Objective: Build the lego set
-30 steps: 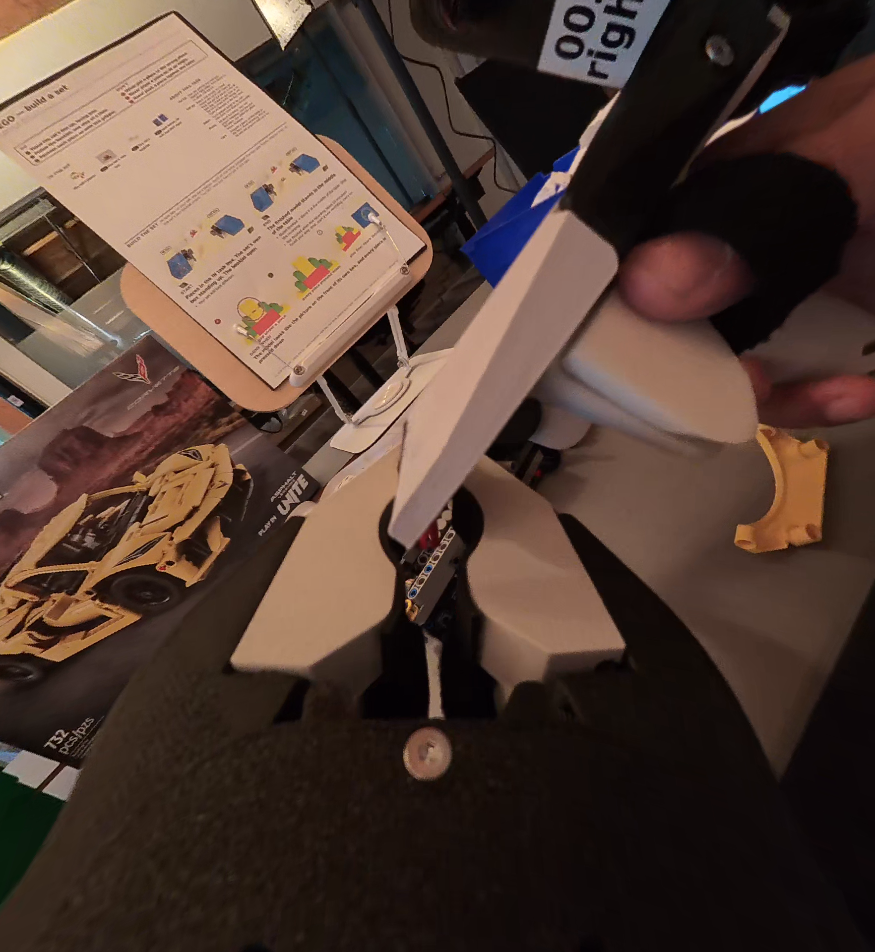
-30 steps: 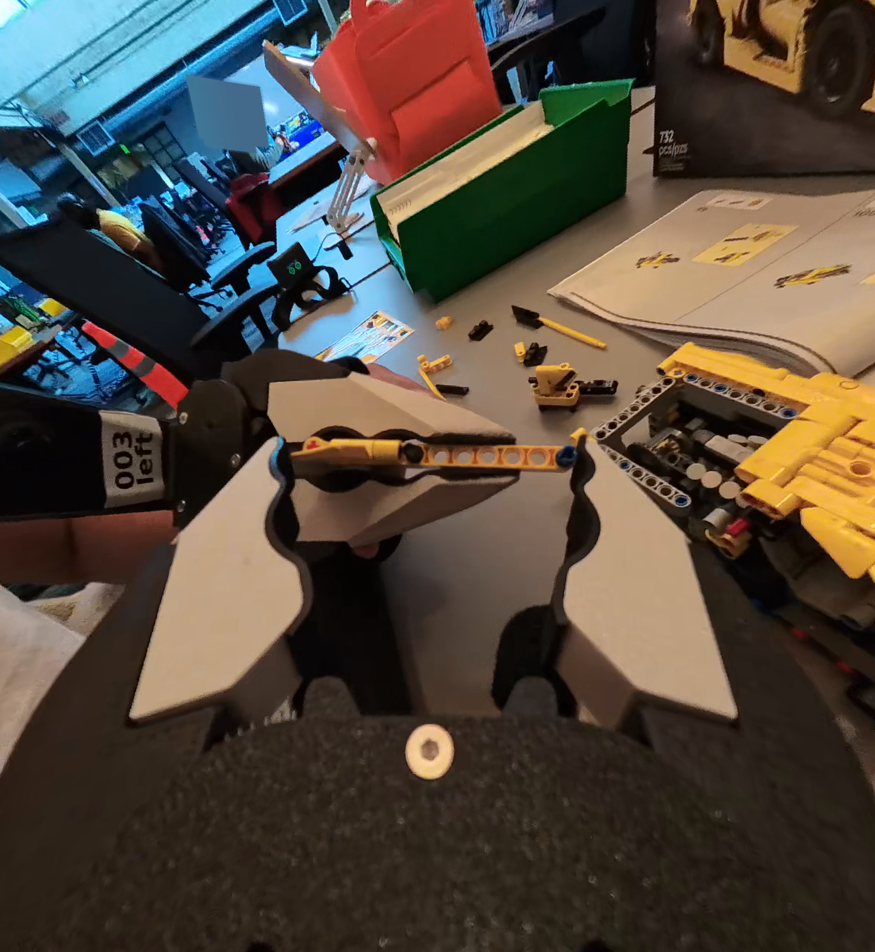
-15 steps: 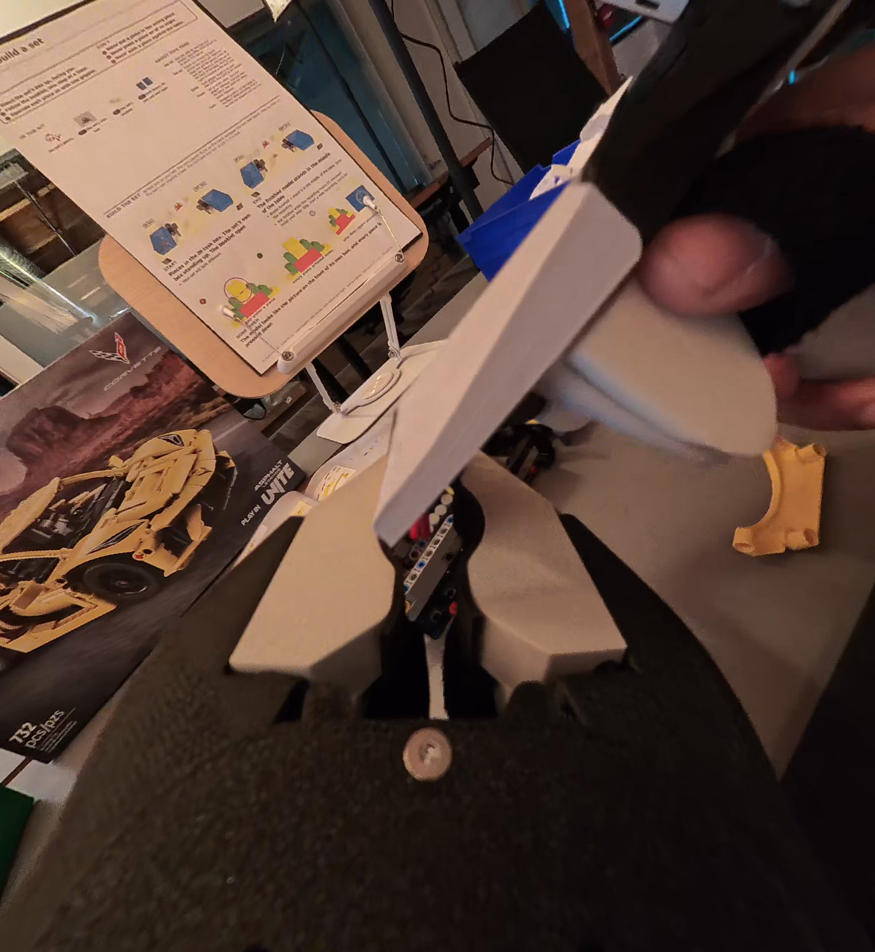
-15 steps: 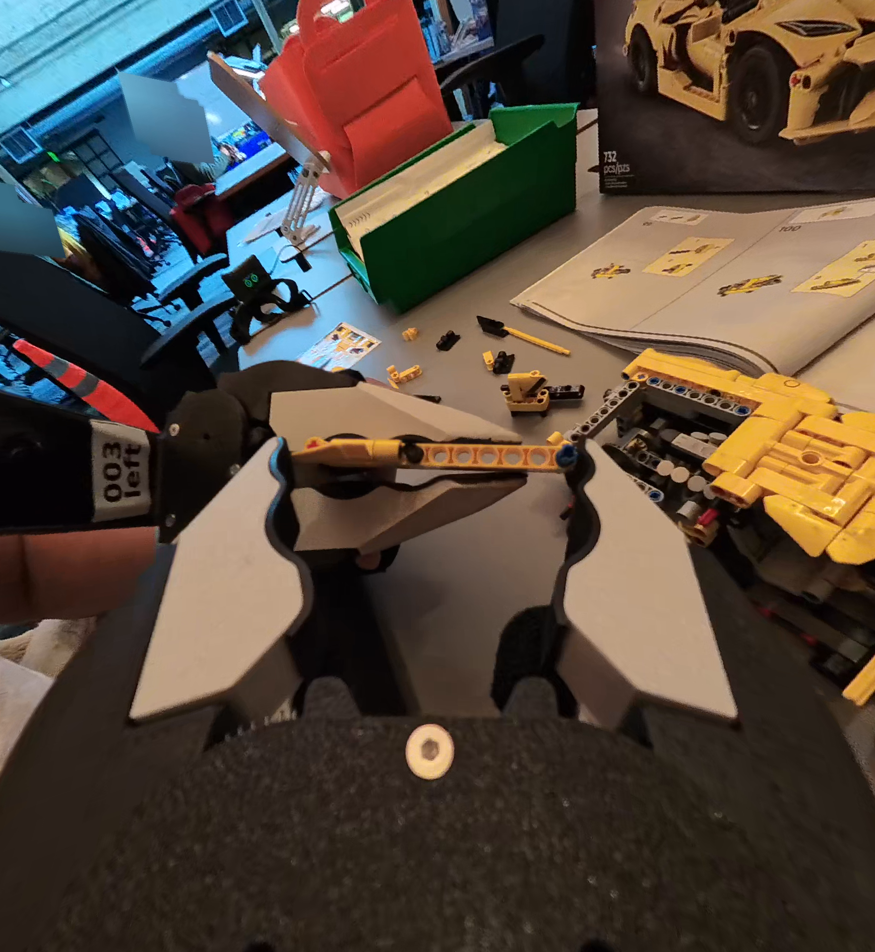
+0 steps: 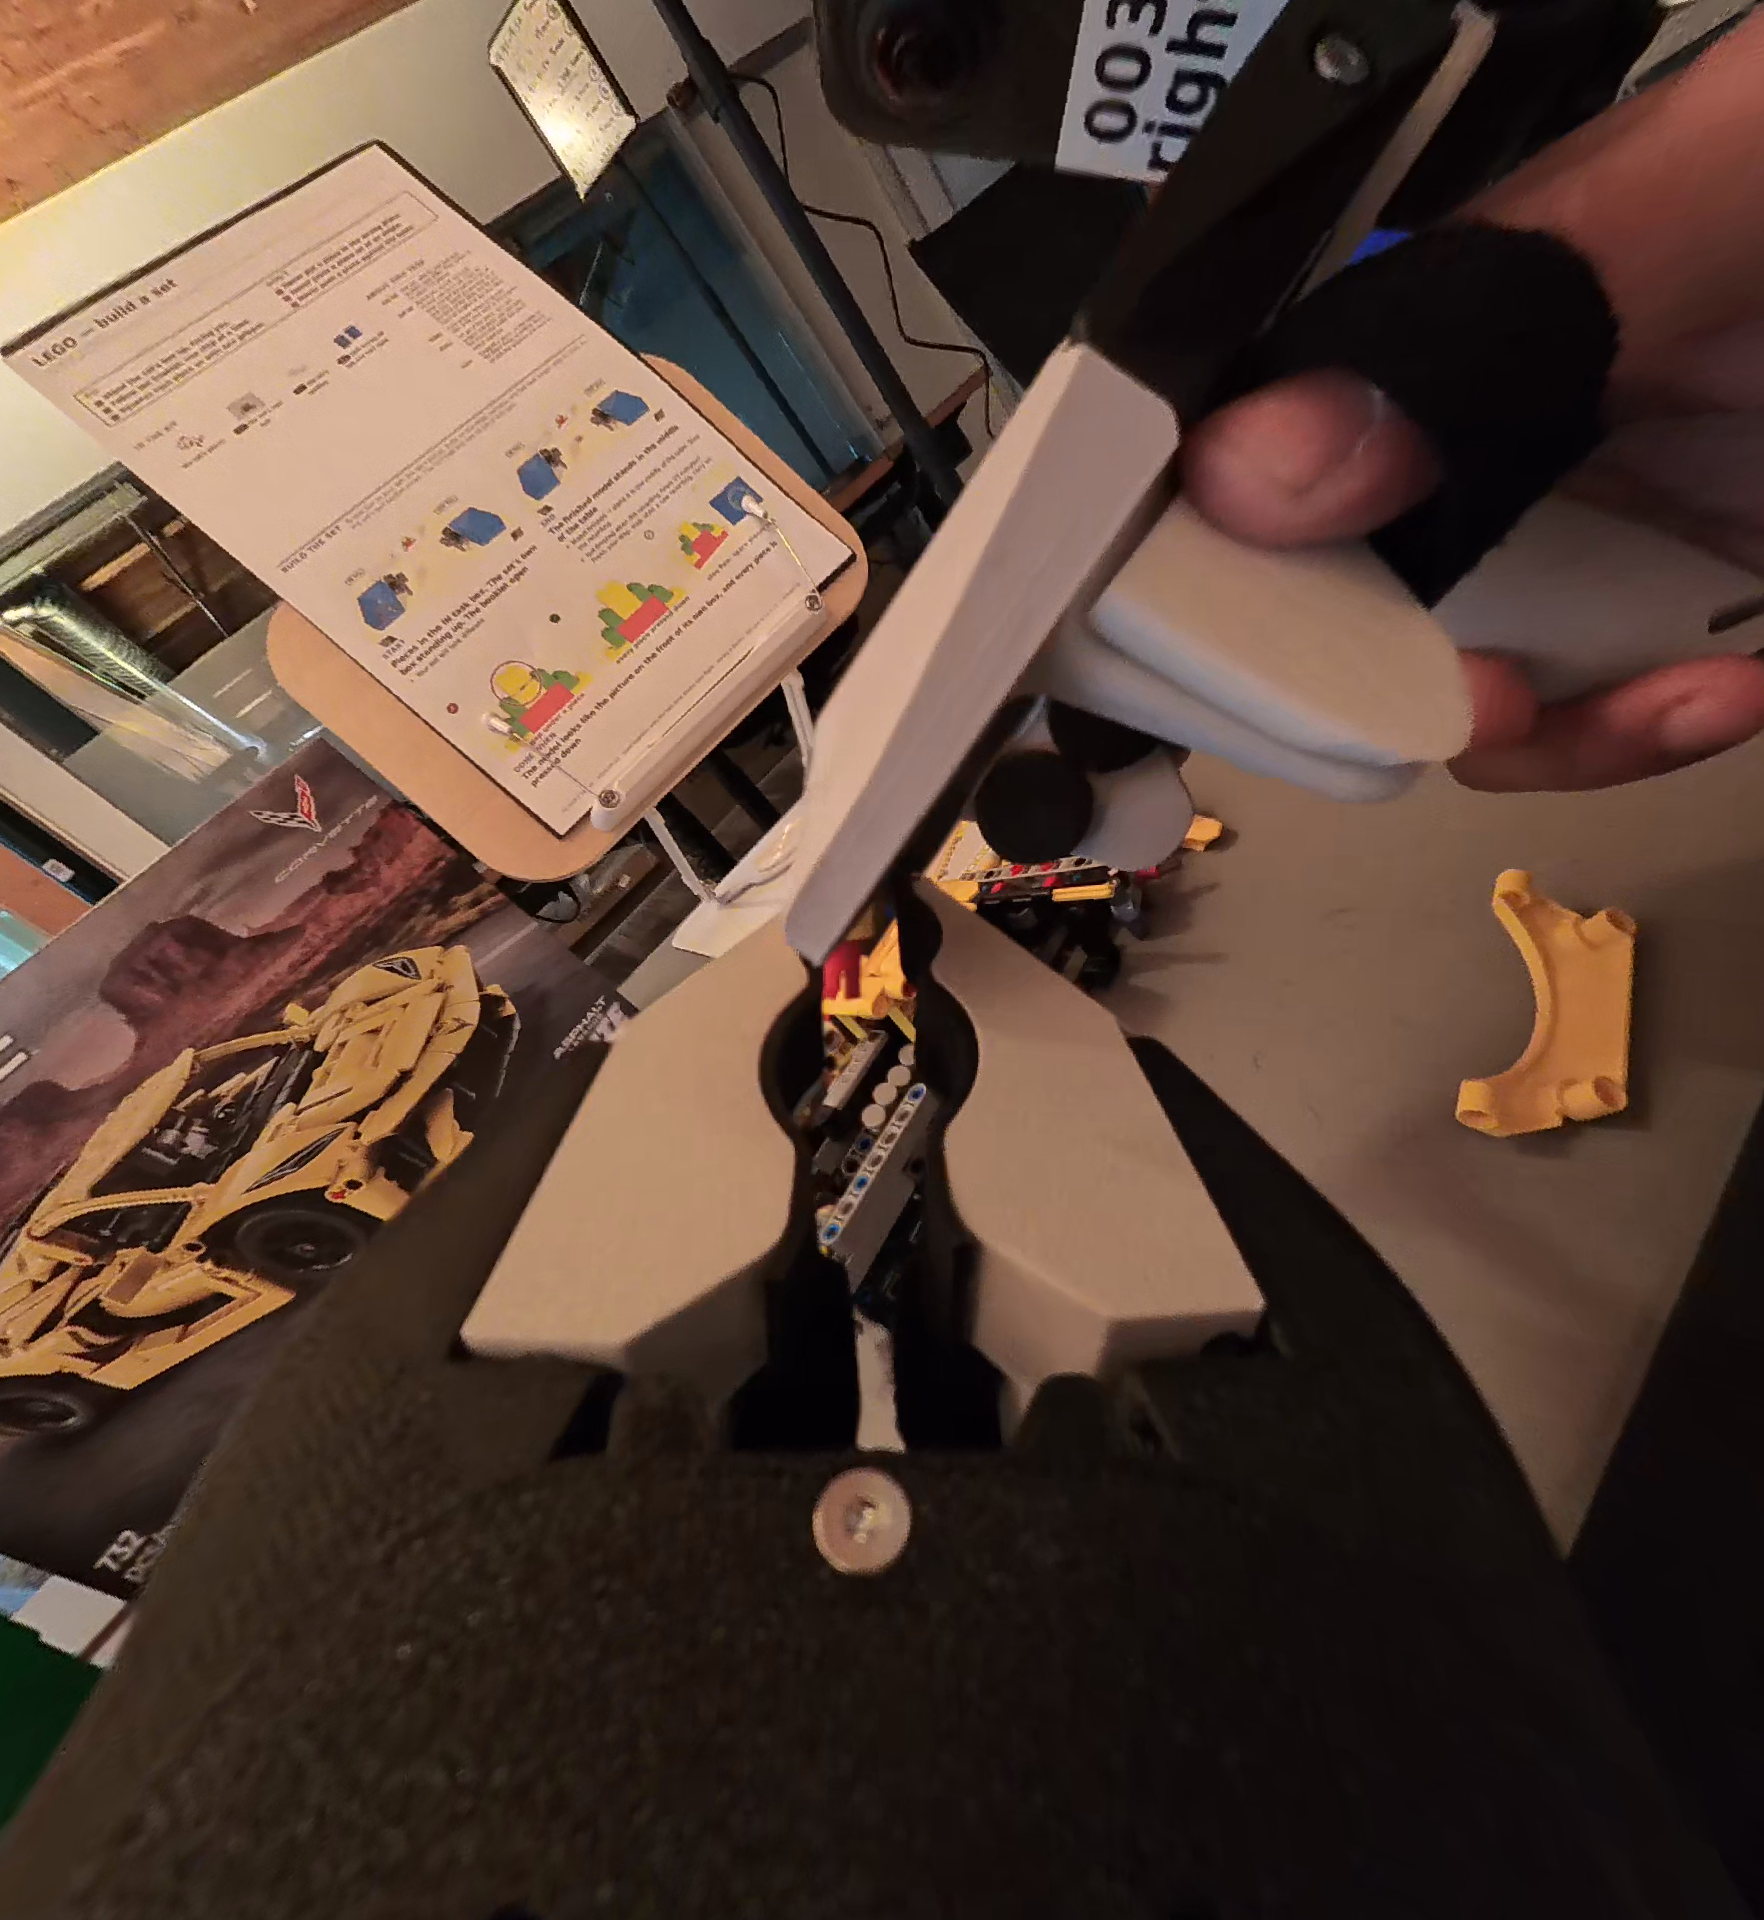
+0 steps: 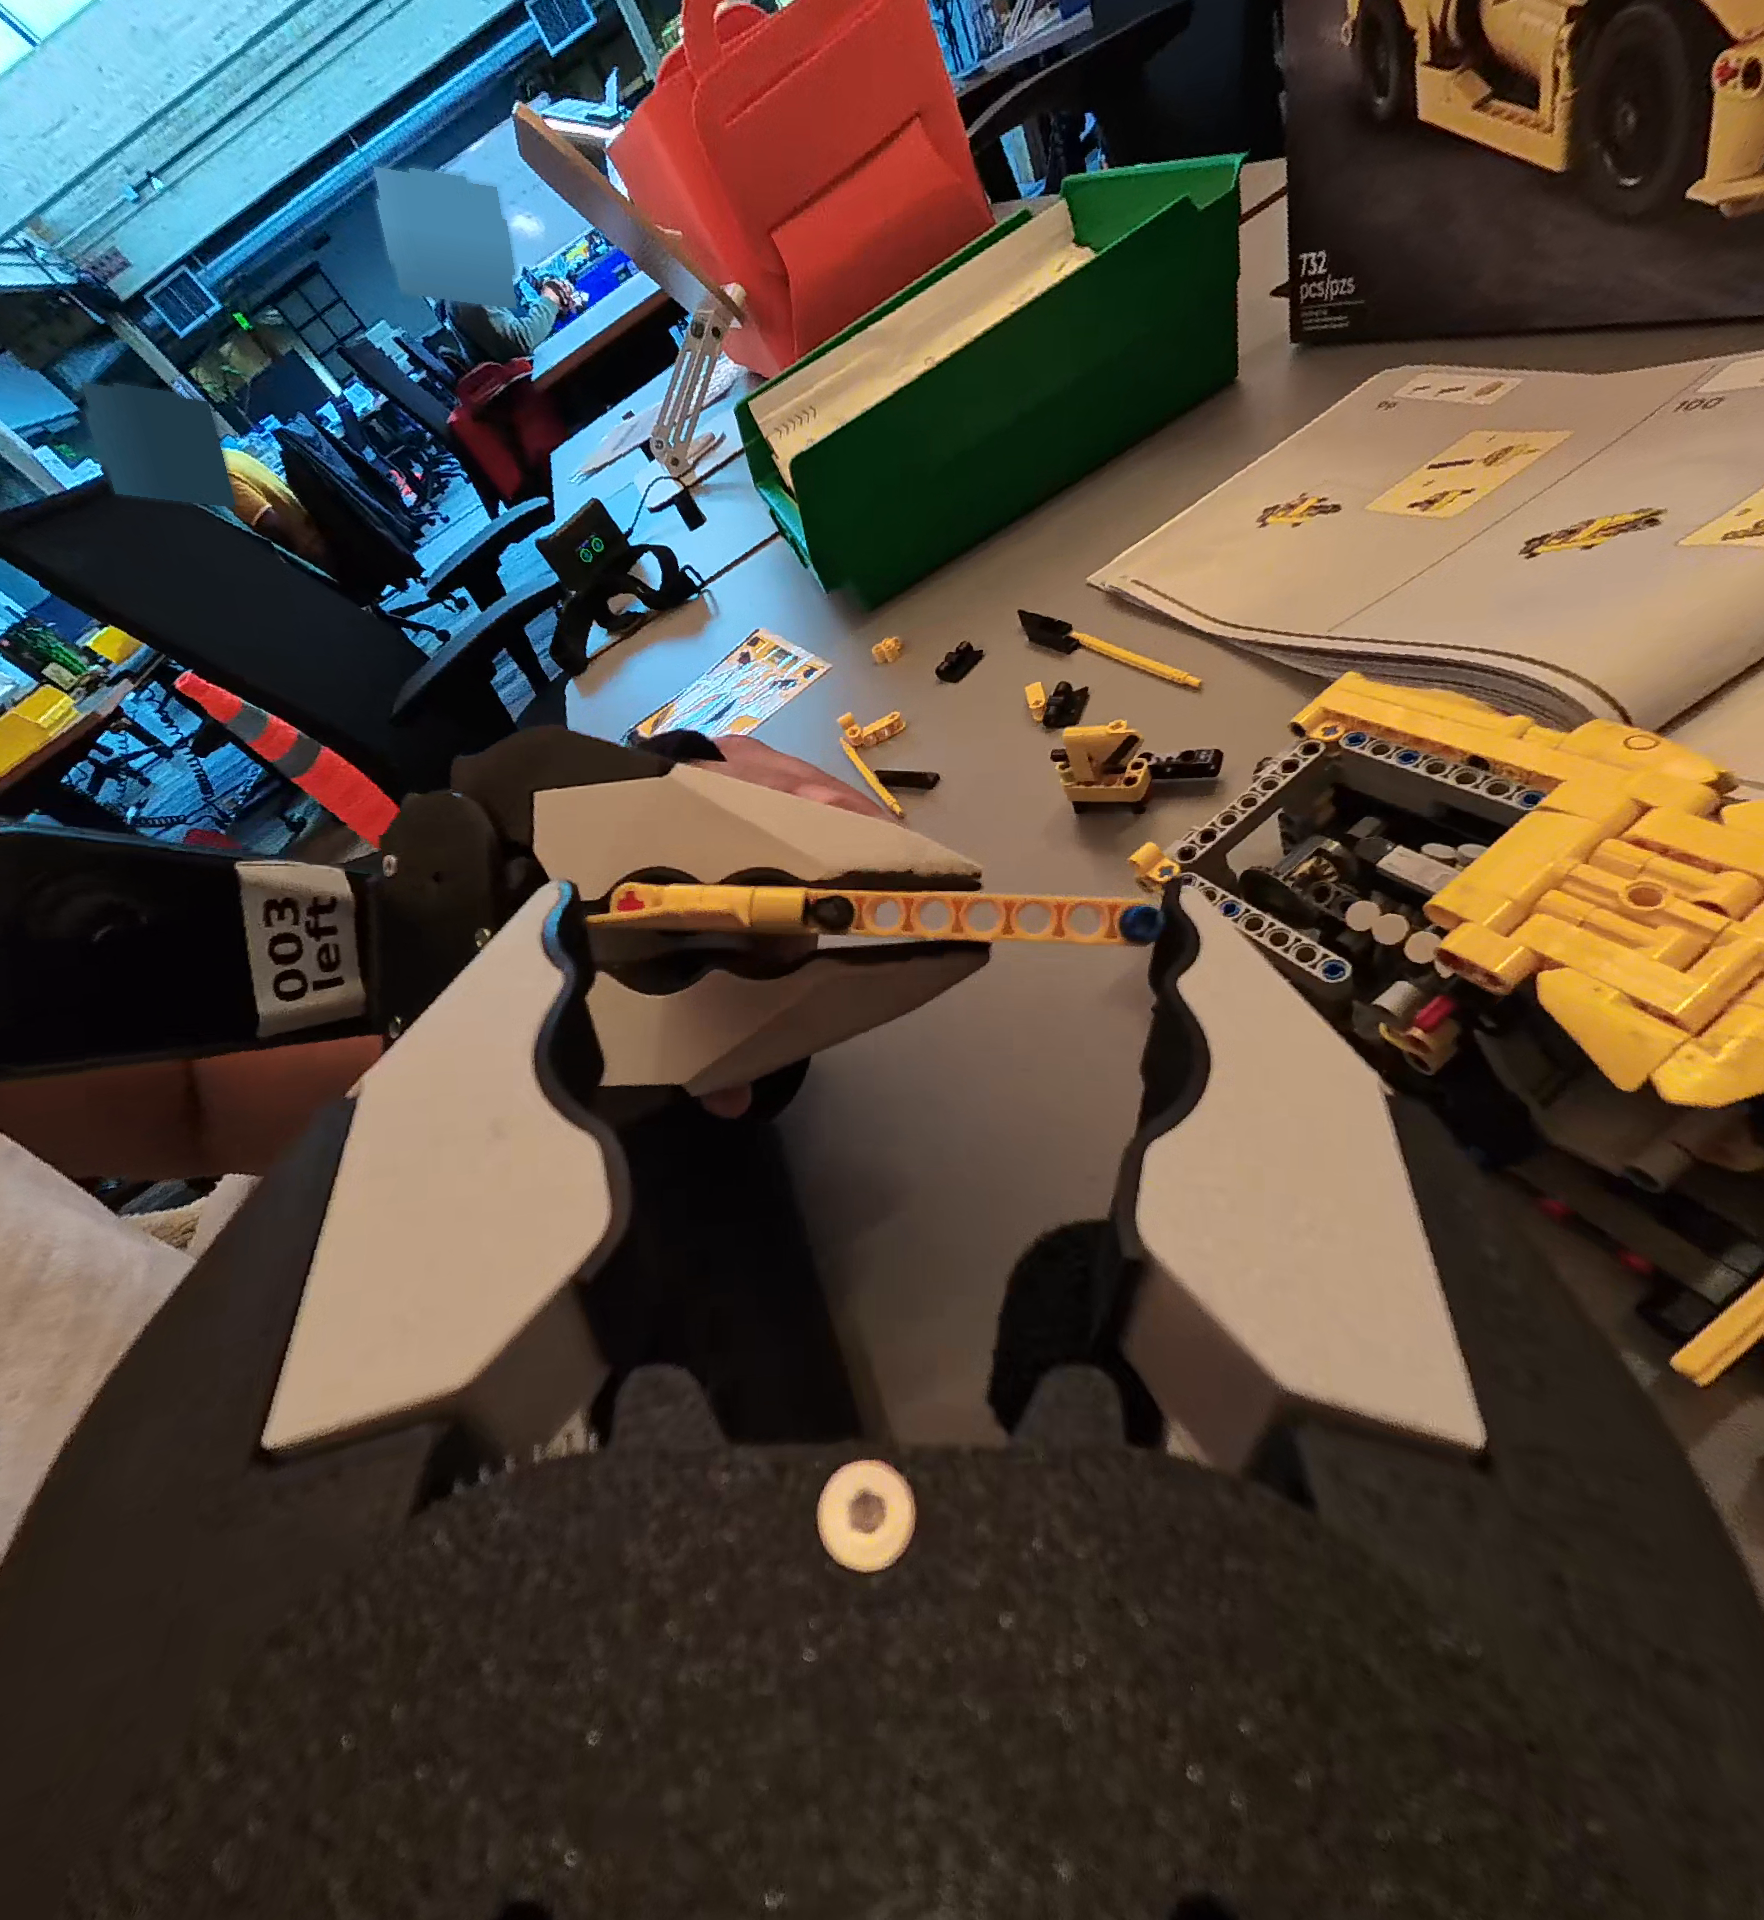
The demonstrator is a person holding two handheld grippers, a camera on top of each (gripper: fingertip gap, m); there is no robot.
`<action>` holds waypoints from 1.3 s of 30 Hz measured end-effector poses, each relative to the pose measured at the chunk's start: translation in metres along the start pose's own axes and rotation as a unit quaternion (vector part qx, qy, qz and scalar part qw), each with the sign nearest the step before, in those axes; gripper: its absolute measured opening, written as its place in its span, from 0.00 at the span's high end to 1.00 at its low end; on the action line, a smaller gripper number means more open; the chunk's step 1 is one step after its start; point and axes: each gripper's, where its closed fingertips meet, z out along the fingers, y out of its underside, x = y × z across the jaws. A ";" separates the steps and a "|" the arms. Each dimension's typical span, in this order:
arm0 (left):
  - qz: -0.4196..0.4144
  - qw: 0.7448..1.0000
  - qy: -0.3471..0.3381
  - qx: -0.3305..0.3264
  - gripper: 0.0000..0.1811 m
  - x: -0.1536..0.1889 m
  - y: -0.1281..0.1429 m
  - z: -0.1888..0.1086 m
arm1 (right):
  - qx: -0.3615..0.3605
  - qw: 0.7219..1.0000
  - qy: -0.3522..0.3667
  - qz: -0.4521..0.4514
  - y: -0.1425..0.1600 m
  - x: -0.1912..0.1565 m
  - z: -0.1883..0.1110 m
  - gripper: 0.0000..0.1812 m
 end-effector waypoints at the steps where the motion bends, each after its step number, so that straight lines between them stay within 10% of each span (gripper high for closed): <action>1: 0.003 1.000 -0.003 0.003 0.94 0.000 -0.001 0.000 | -0.002 1.000 -0.003 0.002 0.000 -0.001 0.000 0.41; 10: -0.141 0.986 0.086 0.003 0.96 0.003 0.002 -0.002 | -0.002 0.999 -0.041 -0.002 0.001 -0.002 -0.015 0.44; 14: -0.369 0.908 0.199 0.005 0.96 -0.005 0.013 -0.007 | -0.079 0.989 -0.029 -0.121 0.013 0.023 -0.069 0.74; 18: -0.476 0.840 0.262 -0.002 0.96 -0.004 0.021 -0.010 | -0.260 0.949 -0.078 -0.162 0.083 0.025 -0.083 0.78; 23: -0.461 0.838 0.292 -0.012 0.96 0.012 0.021 -0.014 | -0.389 0.895 -0.072 -0.207 0.135 0.042 -0.088 0.82; 33: -0.451 0.831 0.321 -0.056 0.96 0.033 0.030 -0.010 | -0.378 0.853 -0.020 -0.359 0.136 0.046 -0.082 0.82; 39: -0.457 0.825 0.327 -0.058 0.96 0.034 0.030 -0.010 | -0.372 0.897 -0.094 -0.221 0.124 0.045 -0.084 0.86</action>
